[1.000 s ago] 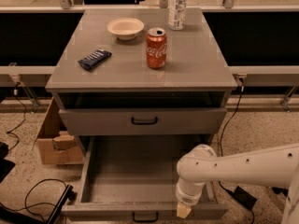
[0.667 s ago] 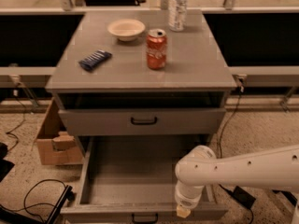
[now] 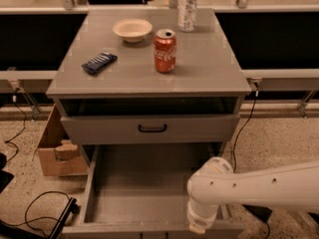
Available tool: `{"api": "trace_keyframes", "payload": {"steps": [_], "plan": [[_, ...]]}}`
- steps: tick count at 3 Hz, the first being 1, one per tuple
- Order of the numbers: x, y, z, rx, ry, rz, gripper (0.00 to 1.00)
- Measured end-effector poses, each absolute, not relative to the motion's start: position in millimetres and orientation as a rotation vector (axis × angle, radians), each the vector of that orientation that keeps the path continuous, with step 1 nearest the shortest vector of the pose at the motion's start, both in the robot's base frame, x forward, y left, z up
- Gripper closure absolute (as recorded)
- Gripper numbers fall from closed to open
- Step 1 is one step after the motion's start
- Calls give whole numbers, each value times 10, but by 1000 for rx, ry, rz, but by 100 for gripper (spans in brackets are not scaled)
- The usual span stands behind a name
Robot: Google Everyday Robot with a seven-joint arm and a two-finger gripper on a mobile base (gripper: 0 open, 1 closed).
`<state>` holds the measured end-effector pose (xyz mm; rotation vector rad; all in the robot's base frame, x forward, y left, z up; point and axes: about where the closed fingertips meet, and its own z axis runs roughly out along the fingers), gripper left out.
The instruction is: Open middle drawer
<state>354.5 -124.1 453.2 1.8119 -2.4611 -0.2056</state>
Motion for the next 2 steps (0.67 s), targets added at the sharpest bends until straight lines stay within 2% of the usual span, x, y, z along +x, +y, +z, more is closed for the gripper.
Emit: {"api": "trace_keyframes", "payload": {"steps": [1,2], "plan": [[3545,-1241,4532,1812,-2461,-206,100],[3545,-1241,4539,1812,-2461,-206,82]]}}
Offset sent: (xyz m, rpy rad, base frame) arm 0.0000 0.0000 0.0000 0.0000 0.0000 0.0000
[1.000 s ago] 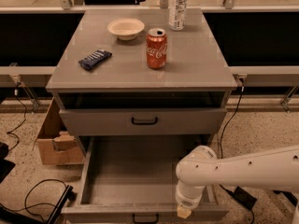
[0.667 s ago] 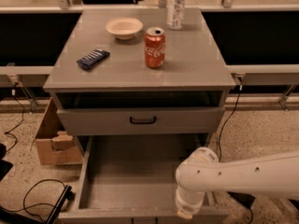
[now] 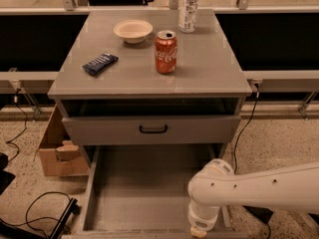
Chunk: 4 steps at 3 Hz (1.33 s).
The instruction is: Open middle drawer
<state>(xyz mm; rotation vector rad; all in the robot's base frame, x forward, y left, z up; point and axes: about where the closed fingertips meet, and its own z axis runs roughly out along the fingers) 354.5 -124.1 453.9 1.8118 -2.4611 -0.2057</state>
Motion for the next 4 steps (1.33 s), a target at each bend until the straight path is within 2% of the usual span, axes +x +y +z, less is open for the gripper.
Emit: {"api": "trace_keyframes", "payload": {"steps": [3,4], "plan": [[3532,-1244,4564,1811,-2458,-207,12],[3532,-1244,4566,1811,-2458,-207,0]]}}
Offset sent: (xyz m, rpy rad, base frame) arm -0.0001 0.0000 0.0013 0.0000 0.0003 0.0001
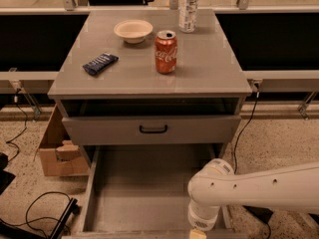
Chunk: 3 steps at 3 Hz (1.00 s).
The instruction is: Open middle drawer
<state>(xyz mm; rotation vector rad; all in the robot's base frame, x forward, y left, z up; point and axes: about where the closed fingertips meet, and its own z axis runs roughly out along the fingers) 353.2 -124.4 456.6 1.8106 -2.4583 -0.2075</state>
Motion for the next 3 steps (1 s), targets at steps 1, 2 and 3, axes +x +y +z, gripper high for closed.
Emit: {"api": "trace_keyframes", "payload": {"steps": [1,2,3], "plan": [[3532,-1245,4567,1811,-2458,-207,0],[3648,-1380,4889,1825,-2493,-149,0],[3831,-1658,5655,1846,-2558,-54,0]]}}
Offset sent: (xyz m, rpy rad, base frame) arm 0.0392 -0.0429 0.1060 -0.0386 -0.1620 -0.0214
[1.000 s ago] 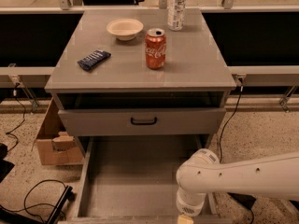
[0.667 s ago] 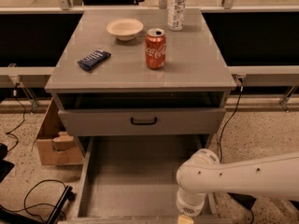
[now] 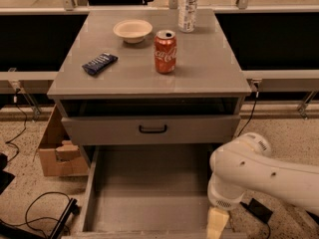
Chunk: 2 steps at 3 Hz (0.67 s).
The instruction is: Open middle drawer
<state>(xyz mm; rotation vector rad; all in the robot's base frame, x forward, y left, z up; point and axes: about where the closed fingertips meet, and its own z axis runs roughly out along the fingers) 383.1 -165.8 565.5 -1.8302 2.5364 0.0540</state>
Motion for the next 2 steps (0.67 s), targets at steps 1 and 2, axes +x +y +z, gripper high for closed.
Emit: {"api": "trace_keyframes", "payload": {"steps": [1,2], "plan": [[4059,-1948,6543,-1825,2489,-54,0],[4236,-2191,7367,-1820,2445,-149,0]]}}
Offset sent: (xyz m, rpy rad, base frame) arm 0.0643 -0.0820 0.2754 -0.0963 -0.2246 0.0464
